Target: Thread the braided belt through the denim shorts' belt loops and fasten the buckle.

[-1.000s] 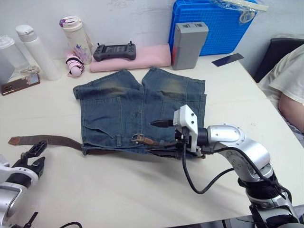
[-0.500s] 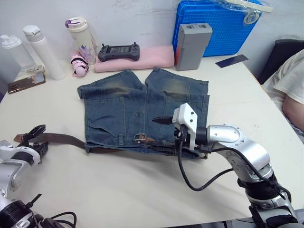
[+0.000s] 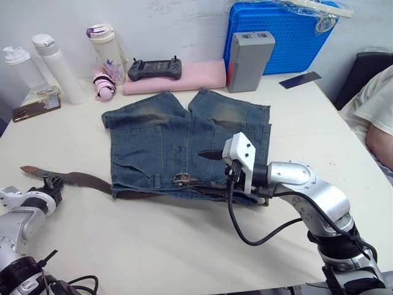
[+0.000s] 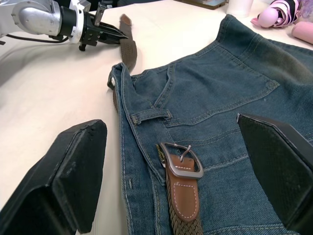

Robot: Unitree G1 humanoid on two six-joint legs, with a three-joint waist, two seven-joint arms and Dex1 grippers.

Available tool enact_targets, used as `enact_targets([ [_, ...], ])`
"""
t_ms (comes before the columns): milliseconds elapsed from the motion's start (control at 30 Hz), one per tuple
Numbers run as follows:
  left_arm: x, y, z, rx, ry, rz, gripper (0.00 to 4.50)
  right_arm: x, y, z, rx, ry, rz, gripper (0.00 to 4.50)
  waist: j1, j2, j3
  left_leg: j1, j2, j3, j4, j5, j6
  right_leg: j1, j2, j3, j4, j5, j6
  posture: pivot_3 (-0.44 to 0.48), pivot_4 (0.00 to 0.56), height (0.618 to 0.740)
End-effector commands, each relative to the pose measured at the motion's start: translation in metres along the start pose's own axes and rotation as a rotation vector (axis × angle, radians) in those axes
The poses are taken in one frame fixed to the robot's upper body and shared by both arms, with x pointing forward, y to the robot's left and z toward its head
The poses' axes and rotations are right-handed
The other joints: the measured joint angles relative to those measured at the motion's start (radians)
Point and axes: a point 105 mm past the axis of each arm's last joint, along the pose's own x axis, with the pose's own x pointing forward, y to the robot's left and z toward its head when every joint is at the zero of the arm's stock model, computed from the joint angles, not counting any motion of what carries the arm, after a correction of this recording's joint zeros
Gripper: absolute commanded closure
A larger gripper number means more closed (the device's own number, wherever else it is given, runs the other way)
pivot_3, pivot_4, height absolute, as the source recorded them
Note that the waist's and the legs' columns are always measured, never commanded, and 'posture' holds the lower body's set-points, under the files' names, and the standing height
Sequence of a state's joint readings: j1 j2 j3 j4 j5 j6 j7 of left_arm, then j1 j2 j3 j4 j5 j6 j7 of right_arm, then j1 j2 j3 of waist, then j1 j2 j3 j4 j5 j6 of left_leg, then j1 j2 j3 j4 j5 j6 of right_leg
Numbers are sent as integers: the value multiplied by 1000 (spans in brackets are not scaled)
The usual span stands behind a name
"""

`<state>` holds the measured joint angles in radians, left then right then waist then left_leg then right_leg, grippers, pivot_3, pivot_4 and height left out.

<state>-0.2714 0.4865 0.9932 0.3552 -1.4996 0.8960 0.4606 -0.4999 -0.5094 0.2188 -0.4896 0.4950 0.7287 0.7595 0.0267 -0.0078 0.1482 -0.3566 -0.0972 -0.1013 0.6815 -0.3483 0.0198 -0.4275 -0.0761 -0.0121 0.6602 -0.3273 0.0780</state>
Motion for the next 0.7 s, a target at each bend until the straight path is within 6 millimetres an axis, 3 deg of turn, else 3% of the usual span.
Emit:
enact_targets([
  [33,2,2,-3,4,1,-18,4486,-3,3,14,-45,-35,1,0,1,0,0,0,0,0,0,0,0,0,0,0,0,0,0,0,150,709],
  [100,1,-1,0,13,-14,-41,4486,-3,3,14,-45,-34,1,0,1,0,0,0,0,0,0,0,0,0,0,0,0,0,0,0,150,709],
  [267,-25,-39,46,301,-219,-162,4486,-5,2,14,-39,-29,-6,0,-8,-7,4,0,1,0,-1,0,-1,-1,1,0,-1,0,-1,0,150,709],
  [400,-35,-51,59,460,-261,-168,4486,-6,0,14,-35,-28,-9,0,-14,-8,4,-1,4,0,-2,-2,-2,-1,4,0,-3,-1,-2,0,150,709],
  [533,-47,-75,62,548,-293,-269,4486,-6,-1,13,-31,-26,-14,0,-15,-8,5,-1,4,0,-4,-3,-1,-1,4,0,-5,-1,-2,0,150,709],
  [700,-55,-94,51,590,-305,-416,4486,-4,-2,12,-30,-26,-22,0,-15,-8,5,-1,4,0,-3,-3,-1,-1,3,0,-6,-1,-2,0,150,709],
])
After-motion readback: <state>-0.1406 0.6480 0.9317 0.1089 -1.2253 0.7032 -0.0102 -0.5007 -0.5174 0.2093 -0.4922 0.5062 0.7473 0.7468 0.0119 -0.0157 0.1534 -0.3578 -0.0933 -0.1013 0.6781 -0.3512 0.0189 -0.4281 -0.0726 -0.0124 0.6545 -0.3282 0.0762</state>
